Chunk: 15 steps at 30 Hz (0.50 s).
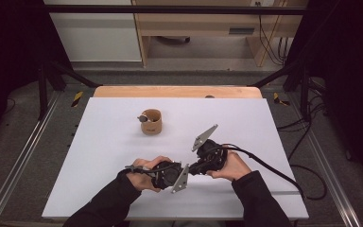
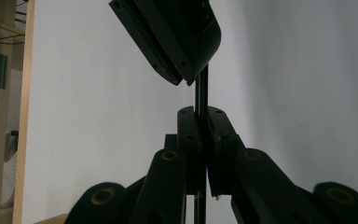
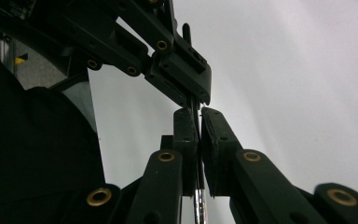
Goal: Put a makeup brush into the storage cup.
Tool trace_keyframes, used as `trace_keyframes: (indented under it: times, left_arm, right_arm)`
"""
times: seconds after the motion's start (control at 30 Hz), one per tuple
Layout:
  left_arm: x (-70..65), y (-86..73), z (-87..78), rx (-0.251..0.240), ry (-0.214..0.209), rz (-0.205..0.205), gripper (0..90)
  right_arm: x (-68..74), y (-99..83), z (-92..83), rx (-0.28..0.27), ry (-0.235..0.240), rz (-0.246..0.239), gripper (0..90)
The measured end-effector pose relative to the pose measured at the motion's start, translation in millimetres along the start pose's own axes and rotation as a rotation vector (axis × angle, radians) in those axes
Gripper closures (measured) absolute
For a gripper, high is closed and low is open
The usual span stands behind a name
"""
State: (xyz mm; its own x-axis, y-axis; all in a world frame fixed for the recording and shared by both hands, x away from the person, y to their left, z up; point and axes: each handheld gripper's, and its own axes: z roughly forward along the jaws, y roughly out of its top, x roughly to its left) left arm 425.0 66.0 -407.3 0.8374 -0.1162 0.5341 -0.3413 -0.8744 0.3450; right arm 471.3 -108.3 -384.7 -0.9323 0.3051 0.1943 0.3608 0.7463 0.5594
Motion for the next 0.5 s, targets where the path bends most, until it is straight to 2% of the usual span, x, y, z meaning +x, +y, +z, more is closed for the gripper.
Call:
trace_keyframes:
  times: [0.1, 0.27, 0.4, 0.43, 0.5]
  left_arm:
    - [-0.9, -2.7, 0.5, 0.005, -0.010, -0.015, 84.9]
    - [0.2, -9.5, -0.7, 0.020, -0.032, -0.070, 84.9]
    - [0.4, -14.6, -2.7, 0.025, -0.034, -0.109, 84.8]
    - [0.6, -15.3, -3.2, 0.025, -0.034, -0.116, 84.8]
    - [0.7, -17.1, -4.3, 0.021, -0.037, -0.136, 84.8]
  right_arm:
    - [0.8, -0.4, -6.4, -0.033, -0.020, -0.011, 81.8]
    - [1.5, -1.4, -19.4, -0.095, -0.059, -0.022, 77.7]
    - [1.5, -3.1, -26.9, -0.155, -0.112, -0.005, 68.6]
    - [1.7, -3.6, -29.3, -0.174, -0.135, -0.004, 62.0]
    - [1.9, -4.2, -30.7, -0.204, -0.158, 0.000, 58.4]
